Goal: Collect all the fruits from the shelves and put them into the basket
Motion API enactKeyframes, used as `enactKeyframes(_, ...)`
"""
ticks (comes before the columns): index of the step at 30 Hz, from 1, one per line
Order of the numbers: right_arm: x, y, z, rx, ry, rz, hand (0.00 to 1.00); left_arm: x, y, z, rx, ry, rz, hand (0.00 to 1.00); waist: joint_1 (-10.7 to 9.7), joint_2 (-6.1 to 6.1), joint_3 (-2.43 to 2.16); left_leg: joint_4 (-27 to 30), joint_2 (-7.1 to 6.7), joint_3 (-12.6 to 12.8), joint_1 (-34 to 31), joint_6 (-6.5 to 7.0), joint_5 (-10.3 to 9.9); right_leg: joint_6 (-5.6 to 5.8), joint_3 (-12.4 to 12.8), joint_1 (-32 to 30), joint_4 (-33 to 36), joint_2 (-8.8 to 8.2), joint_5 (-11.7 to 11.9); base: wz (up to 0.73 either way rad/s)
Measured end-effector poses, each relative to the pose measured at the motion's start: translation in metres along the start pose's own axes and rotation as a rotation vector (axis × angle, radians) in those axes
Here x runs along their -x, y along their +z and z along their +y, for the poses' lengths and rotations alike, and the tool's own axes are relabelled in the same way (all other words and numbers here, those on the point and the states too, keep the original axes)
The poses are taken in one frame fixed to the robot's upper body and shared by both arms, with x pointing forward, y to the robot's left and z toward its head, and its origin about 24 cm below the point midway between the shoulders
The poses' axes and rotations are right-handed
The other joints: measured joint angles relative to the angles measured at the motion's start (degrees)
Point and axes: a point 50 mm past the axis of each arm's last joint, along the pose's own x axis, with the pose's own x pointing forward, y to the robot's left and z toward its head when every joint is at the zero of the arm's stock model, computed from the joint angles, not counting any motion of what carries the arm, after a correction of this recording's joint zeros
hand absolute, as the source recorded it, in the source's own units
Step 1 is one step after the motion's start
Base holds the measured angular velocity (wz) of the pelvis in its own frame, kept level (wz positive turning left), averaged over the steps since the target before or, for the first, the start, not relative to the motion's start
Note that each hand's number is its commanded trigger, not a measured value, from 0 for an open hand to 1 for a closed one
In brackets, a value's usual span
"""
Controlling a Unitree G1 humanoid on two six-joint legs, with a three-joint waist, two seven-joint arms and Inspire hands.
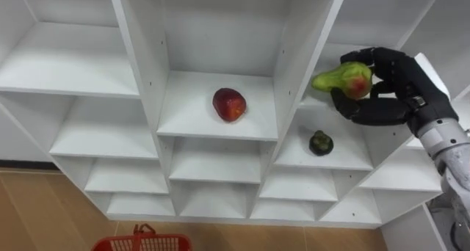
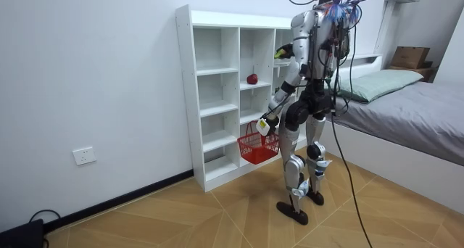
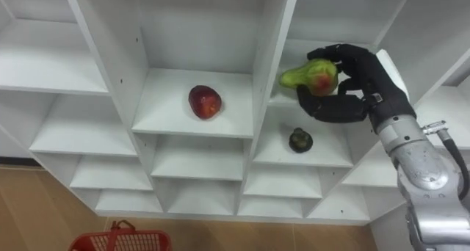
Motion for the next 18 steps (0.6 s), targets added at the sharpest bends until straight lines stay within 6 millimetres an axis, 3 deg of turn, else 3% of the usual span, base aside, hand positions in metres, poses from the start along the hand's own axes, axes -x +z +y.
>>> enactKeyframes(4,0.003,0.003,0.007,-0.030,0.007,-0.021,1.00,0.000,0.000,-0.001,-0.001,-0.002,-0.001,1.00,-1.02,-0.01,-0.01,0.02,0.01,0.06,-0.23,0.00,0.00,-0.01,0.47,-0.32,0.10,0.02,0.01,-0.01)
enactKeyframes(18,0.023,-0.001,0.024,-0.047,0.091,0.020,1.00,-0.006,0.014,-0.004,-0.014,-0.001,-0.023,1.00,-1.47,0.15,-0.03,0.43,0.22,1.32,-1.01,0.03,-0.02,-0.16,0.76,-1.73,0.99,-0.02,0.18,-0.03)
